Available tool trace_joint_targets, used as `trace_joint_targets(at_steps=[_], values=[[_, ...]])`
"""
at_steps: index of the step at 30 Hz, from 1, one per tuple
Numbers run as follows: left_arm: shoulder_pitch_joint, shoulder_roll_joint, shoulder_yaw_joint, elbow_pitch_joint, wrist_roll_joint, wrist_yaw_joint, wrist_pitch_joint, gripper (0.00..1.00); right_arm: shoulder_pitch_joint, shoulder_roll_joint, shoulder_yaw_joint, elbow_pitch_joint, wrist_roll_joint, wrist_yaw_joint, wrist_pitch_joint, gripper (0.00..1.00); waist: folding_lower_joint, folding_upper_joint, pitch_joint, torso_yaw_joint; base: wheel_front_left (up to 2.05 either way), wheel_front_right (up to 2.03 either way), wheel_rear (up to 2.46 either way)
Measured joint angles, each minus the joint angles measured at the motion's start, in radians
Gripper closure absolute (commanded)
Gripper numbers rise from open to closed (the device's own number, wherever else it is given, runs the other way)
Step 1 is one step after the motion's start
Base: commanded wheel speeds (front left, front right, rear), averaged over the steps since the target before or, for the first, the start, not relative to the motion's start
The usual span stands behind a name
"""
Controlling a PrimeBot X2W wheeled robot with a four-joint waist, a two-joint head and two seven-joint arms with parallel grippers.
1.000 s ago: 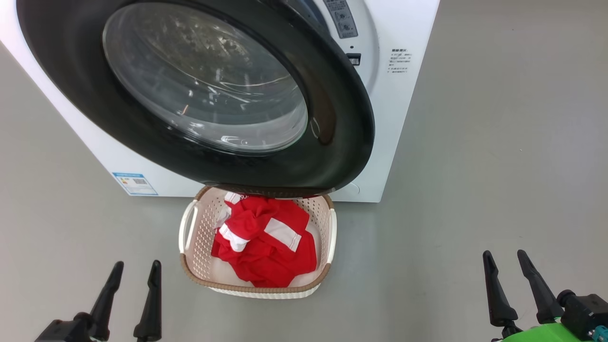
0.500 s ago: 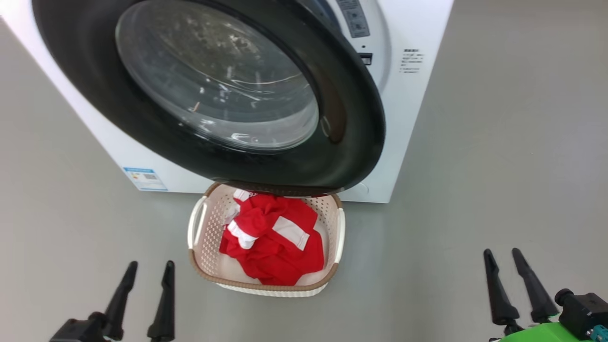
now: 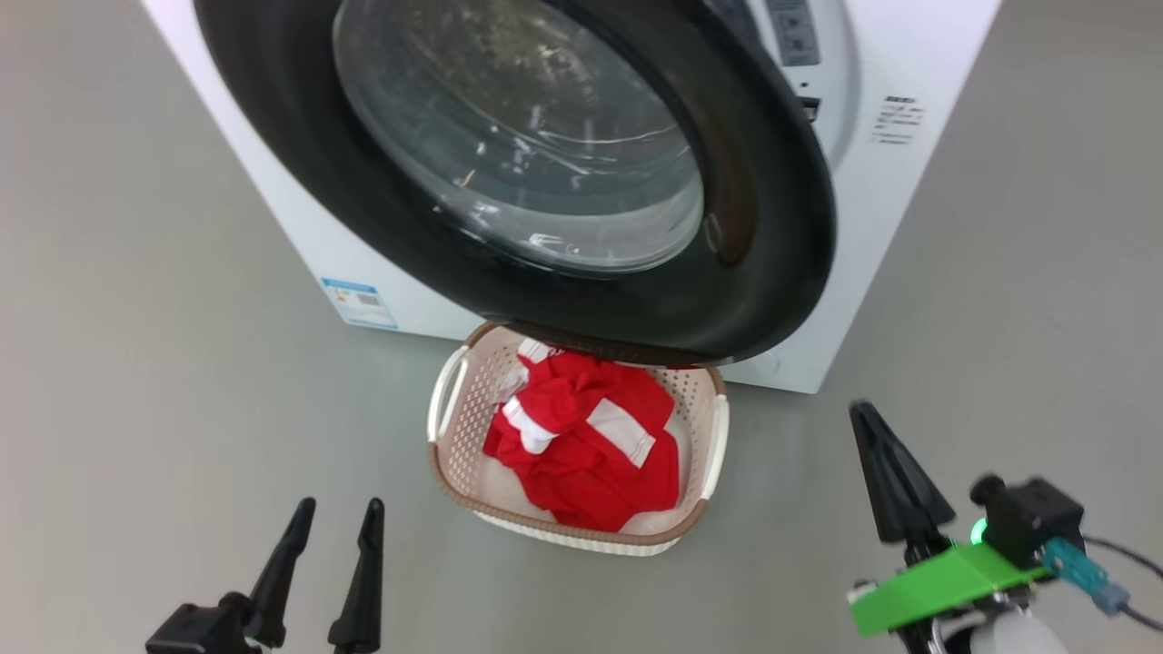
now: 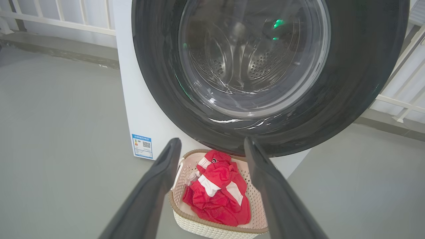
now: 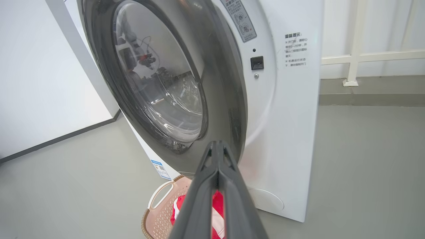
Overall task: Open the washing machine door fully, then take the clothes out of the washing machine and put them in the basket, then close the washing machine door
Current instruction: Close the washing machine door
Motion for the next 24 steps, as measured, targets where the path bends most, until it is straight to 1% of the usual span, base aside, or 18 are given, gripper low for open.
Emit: trace_joint_targets(at_steps=[11, 18, 24], values=[[-0.057, -0.022, -0.029, 0.006, -0.025, 0.0, 0.0, 0.0, -0.186, -0.012, 0.07, 0.03, 0.0, 0.0, 0.0, 1.0, 0.0001, 0.0, 0.056, 0.07, 0.0, 0.0, 0.0], [-0.078, -0.03, -0.041, 0.007, -0.035, 0.0, 0.0, 0.0, -0.259, -0.022, 0.073, 0.05, 0.001, 0.0, 0.0, 1.0, 0.0, 0.0, 0.103, 0.095, 0.0, 0.0, 0.0], [-0.12, -0.033, -0.06, 0.007, -0.044, 0.0, 0.0, 0.0, -0.315, -0.035, 0.038, 0.061, 0.003, 0.0, 0.0, 1.0, 0.0, 0.0, 0.159, 0.11, 0.0, 0.0, 0.0]])
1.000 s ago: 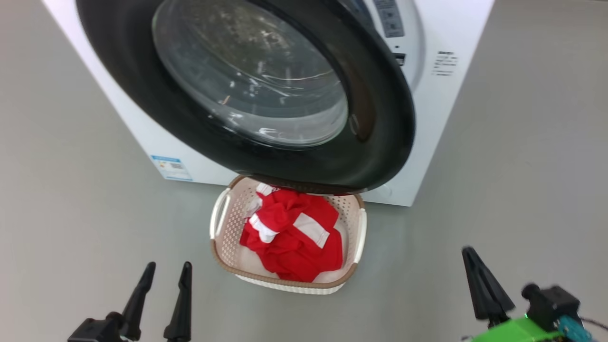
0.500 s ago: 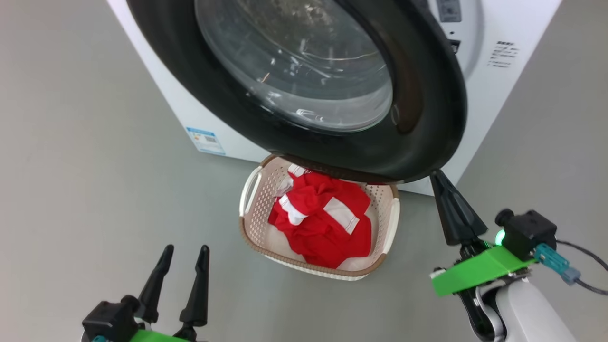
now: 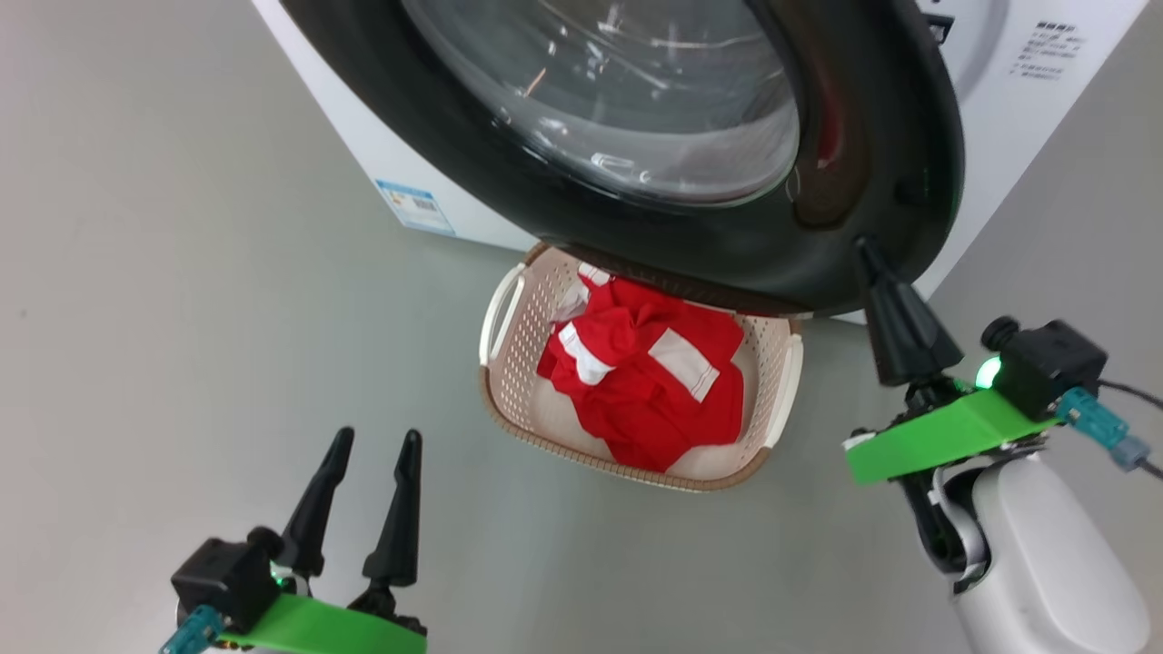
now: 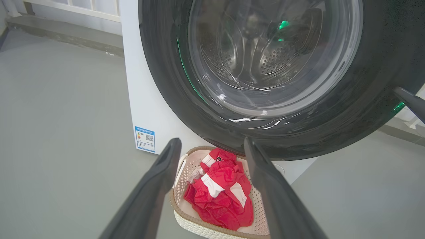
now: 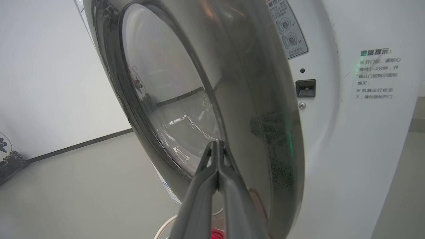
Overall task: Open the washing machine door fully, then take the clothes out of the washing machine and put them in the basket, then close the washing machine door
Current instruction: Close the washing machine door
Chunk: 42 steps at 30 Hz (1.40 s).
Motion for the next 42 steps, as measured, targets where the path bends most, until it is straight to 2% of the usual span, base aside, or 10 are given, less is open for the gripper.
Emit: trace_joint_targets(at_steps=[16, 27, 42], values=[[-0.103, -0.007, -0.047, -0.001, -0.038, 0.0, 0.0, 0.0, -0.158, -0.017, -0.044, 0.002, -0.003, 0.001, 0.0, 1.0, 0.0, 0.0, 0.134, 0.029, 0.0, 0.0, 0.0], [-0.148, -0.012, -0.067, -0.01, -0.07, 0.0, 0.0, 0.0, -0.272, -0.031, -0.12, -0.021, -0.003, 0.001, 0.0, 1.0, 0.0, 0.0, 0.208, 0.061, 0.0, 0.0, 0.0], [-0.186, -0.015, -0.067, -0.012, -0.076, 0.0, 0.0, 0.0, -0.324, -0.019, -0.133, -0.038, -0.003, 0.012, -0.001, 1.0, 0.0, 0.0, 0.253, 0.061, 0.0, 0.0, 0.0]])
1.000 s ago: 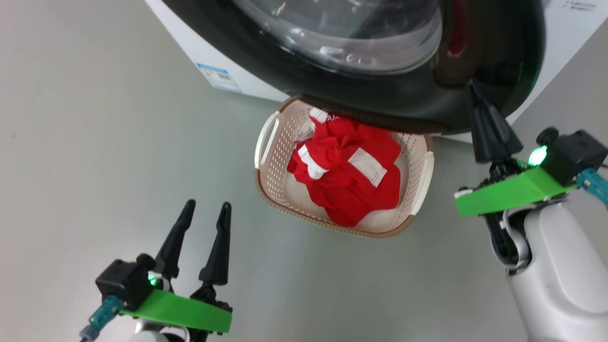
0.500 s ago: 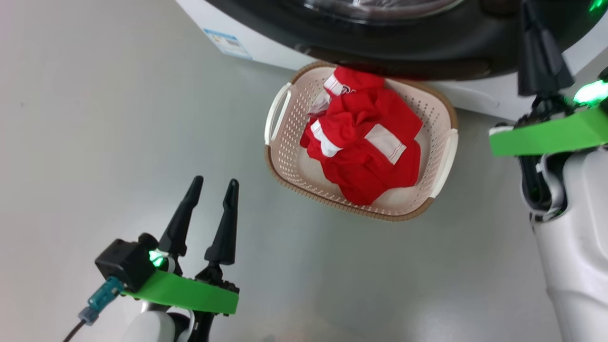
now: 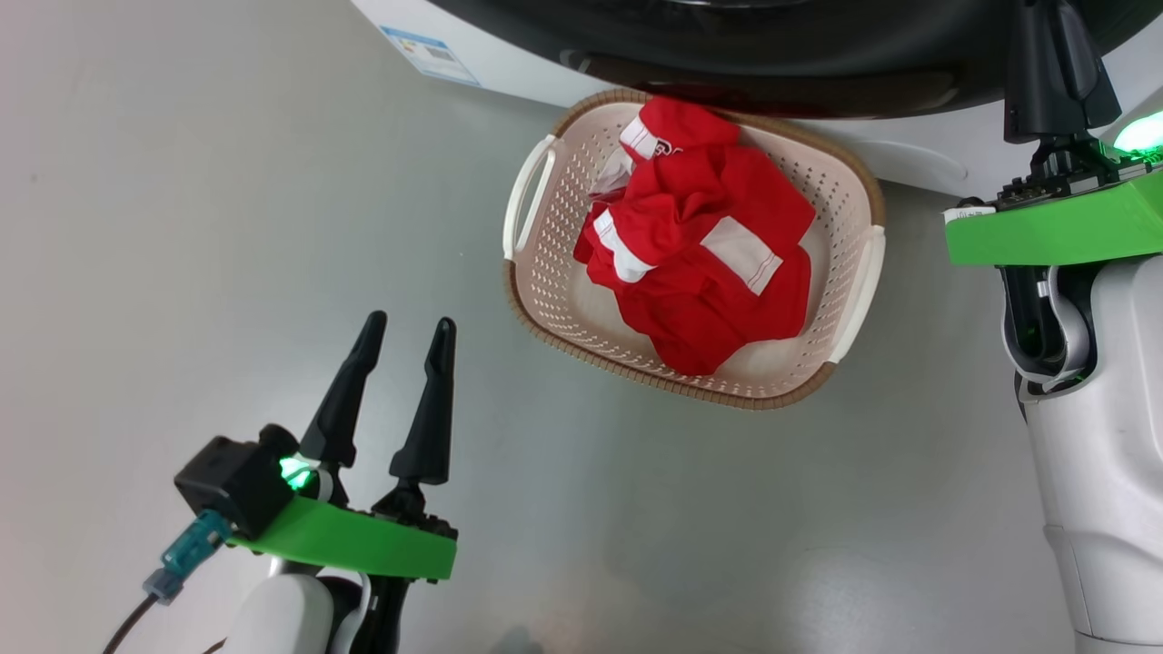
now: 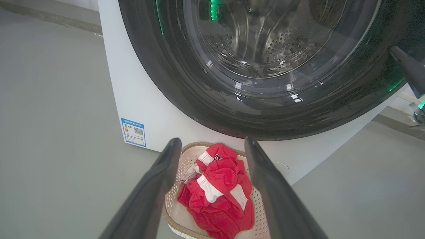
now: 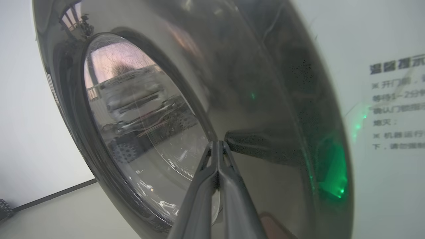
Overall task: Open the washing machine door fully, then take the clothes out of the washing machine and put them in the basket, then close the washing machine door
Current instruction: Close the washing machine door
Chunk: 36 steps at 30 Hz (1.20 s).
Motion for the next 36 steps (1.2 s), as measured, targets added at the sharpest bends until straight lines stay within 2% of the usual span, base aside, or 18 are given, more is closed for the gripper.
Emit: trace_joint_targets(at_steps=[5, 7, 9, 10, 12, 25, 36], values=[[0.0, -0.003, 0.007, 0.004, 0.0, 0.0, 0.0, 0.0, 0.006, -0.001, 0.009, 0.006, 0.0, -0.001, 0.0, 1.0, 0.0, 0.0, -0.019, -0.008, 0.0, 0.0, 0.0], [0.0, -0.003, 0.012, 0.005, 0.0, 0.0, 0.0, 0.0, 0.015, -0.002, 0.018, 0.009, 0.0, -0.001, 0.0, 0.73, 0.0, 0.0, -0.029, -0.012, 0.0, 0.0, 0.0], [0.0, -0.004, 0.018, 0.009, 0.001, 0.0, 0.0, 0.0, 0.04, -0.003, 0.033, 0.016, 0.0, -0.004, 0.0, 0.5, 0.0, 0.0, -0.04, -0.017, 0.0, 0.0, 0.0], [0.001, -0.004, 0.021, 0.011, 0.002, 0.0, 0.0, 0.0, 0.056, -0.003, 0.037, 0.022, 0.0, -0.004, 0.0, 0.3, 0.0, 0.0, -0.046, -0.019, 0.0, 0.0, 0.0], [0.002, -0.004, 0.028, 0.013, 0.008, 0.0, 0.0, 0.0, 0.089, -0.003, 0.05, 0.03, 0.001, -0.004, 0.0, 0.0, 0.0, 0.0, -0.059, -0.024, 0.0, 0.0, 0.0], [0.058, -0.002, 0.063, 0.023, 0.05, 0.0, 0.0, 0.0, 0.289, 0.009, 0.095, 0.027, 0.02, -0.004, 0.0, 0.0, 0.0, 0.0, -0.16, -0.077, 0.0, 0.0, 0.0], [0.136, 0.035, 0.08, 0.018, 0.059, 0.0, 0.0, 0.0, 0.454, 0.032, 0.099, 0.01, 0.028, -0.004, 0.0, 0.0, 0.0, 0.0, -0.246, -0.149, 0.0, 0.0, 0.0]])
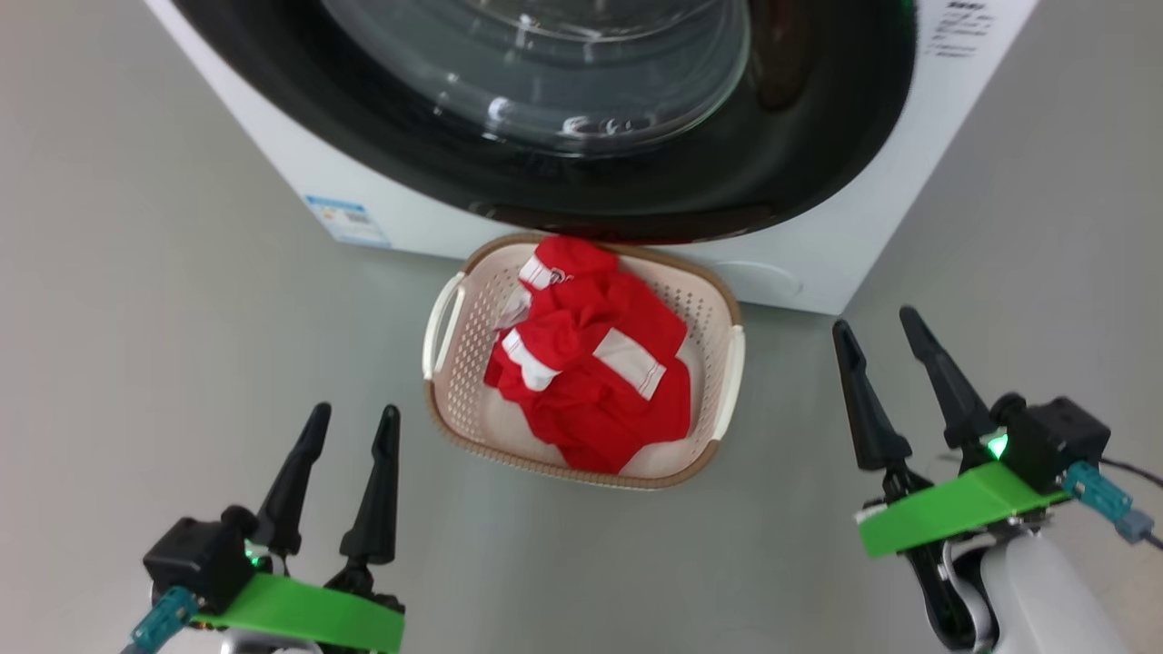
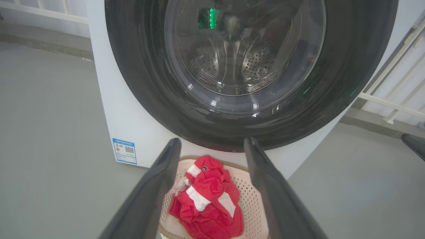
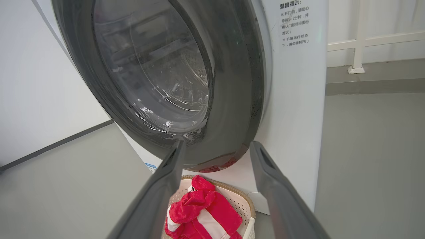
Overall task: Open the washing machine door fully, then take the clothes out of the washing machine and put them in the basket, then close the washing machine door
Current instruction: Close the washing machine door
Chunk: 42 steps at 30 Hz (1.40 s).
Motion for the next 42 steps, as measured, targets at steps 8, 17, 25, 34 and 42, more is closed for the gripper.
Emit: trace_joint_targets(at_steps=[8, 17, 25, 34, 42], values=[[0.046, 0.028, 0.001, -0.002, 0.0, 0.0, 0.0, 0.0, 0.087, 0.004, -0.026, -0.003, 0.0, 0.0, 0.0, 0.0, 0.0, 0.0, -0.055, -0.054, 0.0, 0.0, 0.0], [0.115, 0.049, 0.017, -0.008, 0.001, 0.0, 0.0, 0.0, 0.183, 0.006, -0.078, -0.007, 0.0, 0.0, 0.0, 0.0, 0.0, 0.0, -0.115, -0.122, 0.0, 0.0, 0.0], [0.16, 0.055, 0.044, -0.019, 0.011, 0.0, 0.0, 0.0, 0.264, 0.011, -0.104, -0.011, 0.0, 0.0, 0.001, 0.0, 0.0, 0.0, -0.16, -0.164, 0.0, 0.0, 0.0], [0.182, 0.055, 0.054, -0.026, 0.011, 0.0, 0.0, 0.0, 0.321, 0.016, -0.133, -0.024, 0.0, 0.0, 0.001, 0.0, 0.0, 0.0, -0.184, -0.199, 0.0, 0.0, 0.0], [0.183, 0.055, 0.064, -0.029, 0.011, 0.0, 0.0, 0.0, 0.328, 0.024, -0.141, -0.028, 0.0, 0.0, 0.001, 0.0, 0.0, 0.0, -0.178, -0.208, 0.0, 0.0, 0.0]])
